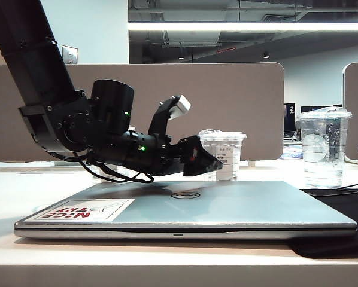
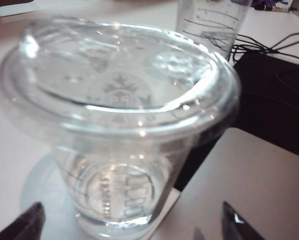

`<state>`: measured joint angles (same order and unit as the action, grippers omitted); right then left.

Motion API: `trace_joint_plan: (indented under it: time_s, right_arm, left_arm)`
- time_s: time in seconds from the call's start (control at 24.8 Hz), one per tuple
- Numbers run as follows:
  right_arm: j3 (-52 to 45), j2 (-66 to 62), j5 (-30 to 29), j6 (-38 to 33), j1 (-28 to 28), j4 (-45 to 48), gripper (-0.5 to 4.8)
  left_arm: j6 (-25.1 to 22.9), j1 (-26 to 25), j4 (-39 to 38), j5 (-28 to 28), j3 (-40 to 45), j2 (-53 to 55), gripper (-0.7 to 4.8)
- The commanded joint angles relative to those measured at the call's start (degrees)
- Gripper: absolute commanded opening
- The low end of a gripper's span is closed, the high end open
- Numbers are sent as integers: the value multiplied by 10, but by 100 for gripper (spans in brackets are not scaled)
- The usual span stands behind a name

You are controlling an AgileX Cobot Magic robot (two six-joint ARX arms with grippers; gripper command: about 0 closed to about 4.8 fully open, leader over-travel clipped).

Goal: Pick up the coffee cup on the middle and place it on the left side of the laptop.

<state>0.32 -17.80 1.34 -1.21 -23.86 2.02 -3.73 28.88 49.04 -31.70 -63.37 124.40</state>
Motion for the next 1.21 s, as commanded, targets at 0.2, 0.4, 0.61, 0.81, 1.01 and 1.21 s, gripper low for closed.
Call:
trace_joint_plan:
  time_s: [0.2, 0.4, 0.61, 0.81, 1.01, 1.21]
  right_arm:
    - [-2, 1, 0, 0, 0, 10, -5]
    - [-2, 1, 0, 0, 0, 10, -5]
    - [-2, 1, 0, 0, 0, 10, -5]
    - [-2, 1, 0, 0, 0, 10, -5]
    - [-2, 1, 0, 0, -1, 10, -5]
    - [-2, 1, 0, 0, -1, 11, -5]
  left_arm:
    - [-18, 22, 24, 29, -26, 26, 479]
    - [-15, 30, 25, 65, -45, 48, 479]
    - [2, 33, 27, 88, -59, 49, 479]
    - [32, 33, 26, 92, -72, 52, 479]
    - [31, 38, 23, 88, -82, 55, 479]
    - [33, 48, 17, 106, -96, 68, 479]
